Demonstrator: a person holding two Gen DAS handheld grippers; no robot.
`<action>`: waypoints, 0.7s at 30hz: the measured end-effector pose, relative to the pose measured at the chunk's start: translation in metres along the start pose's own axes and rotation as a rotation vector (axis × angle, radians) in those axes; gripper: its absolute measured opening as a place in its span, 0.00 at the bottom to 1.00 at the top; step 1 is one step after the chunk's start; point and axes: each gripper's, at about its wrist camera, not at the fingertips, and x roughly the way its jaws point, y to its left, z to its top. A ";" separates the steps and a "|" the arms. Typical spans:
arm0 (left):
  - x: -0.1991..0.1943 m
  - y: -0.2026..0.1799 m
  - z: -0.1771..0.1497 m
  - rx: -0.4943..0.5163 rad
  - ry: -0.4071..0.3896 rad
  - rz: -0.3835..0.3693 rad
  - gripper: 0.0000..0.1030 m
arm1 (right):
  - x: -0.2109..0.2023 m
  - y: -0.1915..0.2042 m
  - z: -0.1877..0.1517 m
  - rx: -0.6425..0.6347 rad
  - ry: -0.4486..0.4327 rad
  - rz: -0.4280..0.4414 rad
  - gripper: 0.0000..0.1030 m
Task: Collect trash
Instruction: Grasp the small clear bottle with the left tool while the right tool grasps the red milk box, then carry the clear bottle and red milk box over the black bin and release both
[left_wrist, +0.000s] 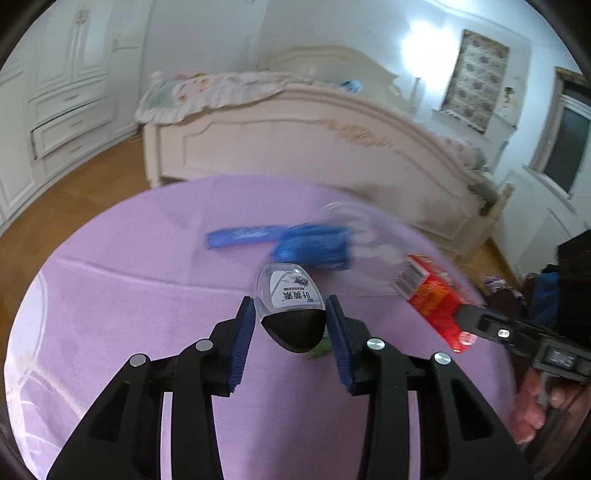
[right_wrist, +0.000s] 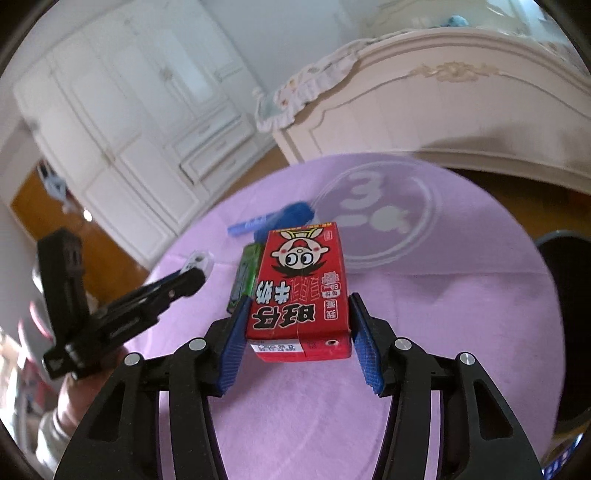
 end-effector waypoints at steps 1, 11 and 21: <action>-0.002 -0.007 0.002 0.008 -0.006 -0.012 0.38 | -0.007 -0.004 0.000 0.013 -0.013 0.007 0.51; 0.002 -0.127 0.015 0.178 -0.024 -0.158 0.38 | -0.089 -0.077 -0.001 0.170 -0.170 -0.028 0.51; 0.042 -0.230 0.013 0.295 0.004 -0.271 0.38 | -0.156 -0.178 -0.021 0.352 -0.286 -0.152 0.51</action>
